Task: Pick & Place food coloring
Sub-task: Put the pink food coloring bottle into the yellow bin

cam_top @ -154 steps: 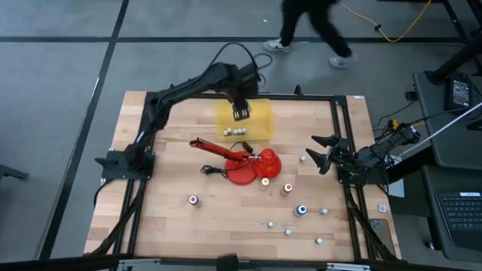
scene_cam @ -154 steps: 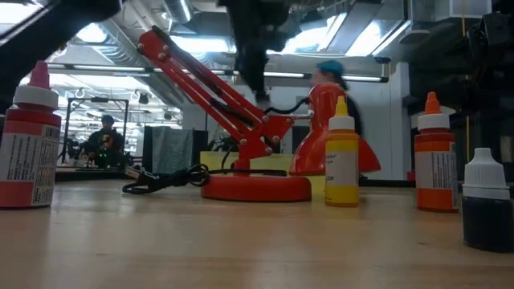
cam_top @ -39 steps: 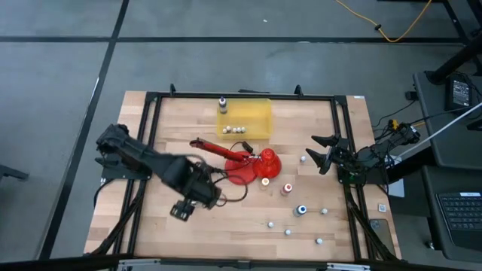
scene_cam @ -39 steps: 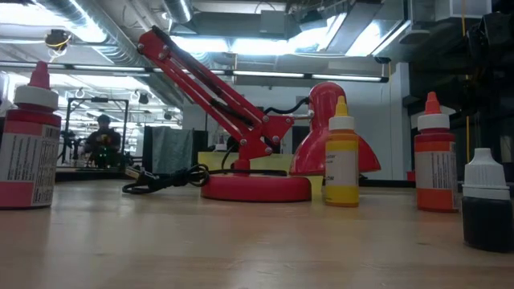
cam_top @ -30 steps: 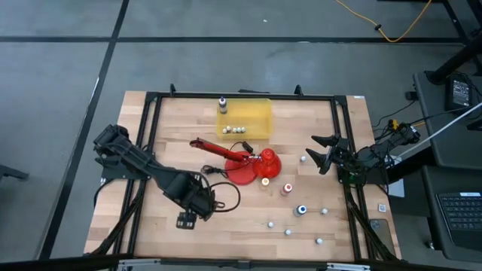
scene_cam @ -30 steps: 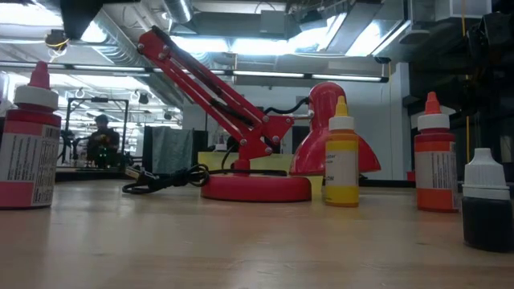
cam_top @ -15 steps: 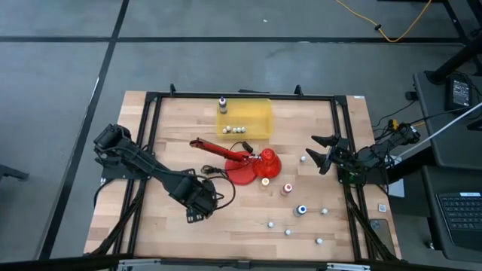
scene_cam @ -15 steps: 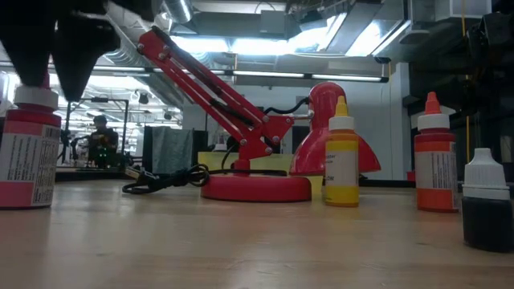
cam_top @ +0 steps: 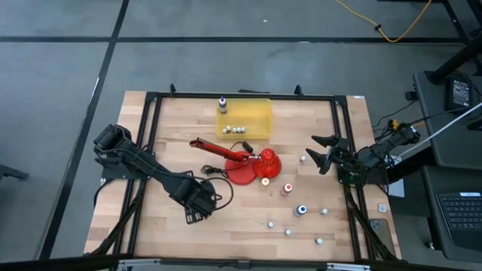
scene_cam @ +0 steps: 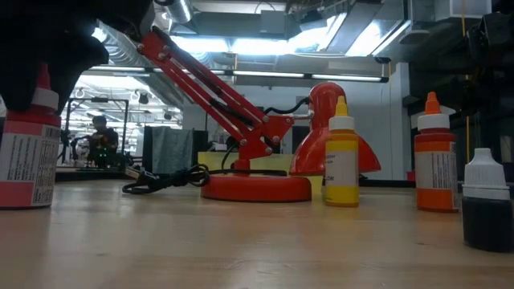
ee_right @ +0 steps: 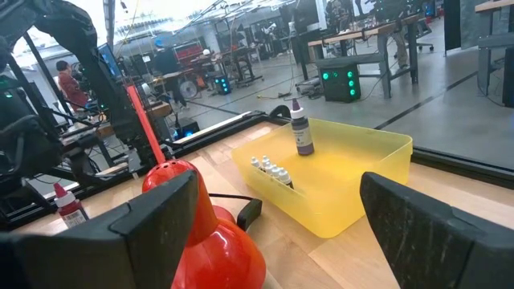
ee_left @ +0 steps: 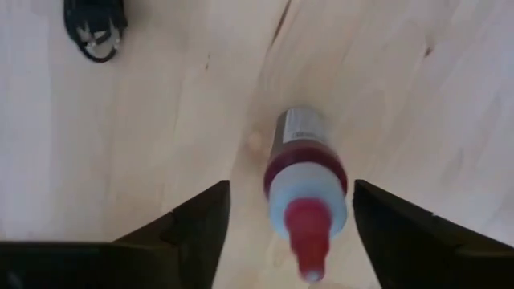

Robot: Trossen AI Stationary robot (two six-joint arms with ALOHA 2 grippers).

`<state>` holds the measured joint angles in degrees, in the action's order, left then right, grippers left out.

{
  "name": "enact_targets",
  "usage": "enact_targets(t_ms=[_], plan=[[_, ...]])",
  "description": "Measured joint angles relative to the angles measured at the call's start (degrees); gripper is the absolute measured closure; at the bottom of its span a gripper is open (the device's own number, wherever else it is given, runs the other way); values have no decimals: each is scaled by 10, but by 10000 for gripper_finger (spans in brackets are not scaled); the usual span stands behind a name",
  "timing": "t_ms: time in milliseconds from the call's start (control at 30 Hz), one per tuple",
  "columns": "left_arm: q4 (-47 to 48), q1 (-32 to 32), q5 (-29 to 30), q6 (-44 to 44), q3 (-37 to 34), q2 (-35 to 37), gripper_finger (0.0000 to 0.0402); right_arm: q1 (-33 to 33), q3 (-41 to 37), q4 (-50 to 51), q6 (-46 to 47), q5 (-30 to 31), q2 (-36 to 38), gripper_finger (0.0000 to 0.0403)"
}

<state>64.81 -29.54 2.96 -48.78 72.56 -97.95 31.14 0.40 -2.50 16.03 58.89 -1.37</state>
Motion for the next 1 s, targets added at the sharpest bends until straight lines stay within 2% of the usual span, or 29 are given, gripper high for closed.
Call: enact_targets(t_ms=[167,633,767,1000], plan=[[-22,0,-1,19,0,0,202,0,0,0,0,0,0,56],[-7,10,-46,42,7,0,283,0,0,0,0,0,0,56],[26,9,-49,61,47,8,286,0,0,0,0,0,0,56],[87,14,-46,135,162,10,278,0,0,0,0,0,0,56]])
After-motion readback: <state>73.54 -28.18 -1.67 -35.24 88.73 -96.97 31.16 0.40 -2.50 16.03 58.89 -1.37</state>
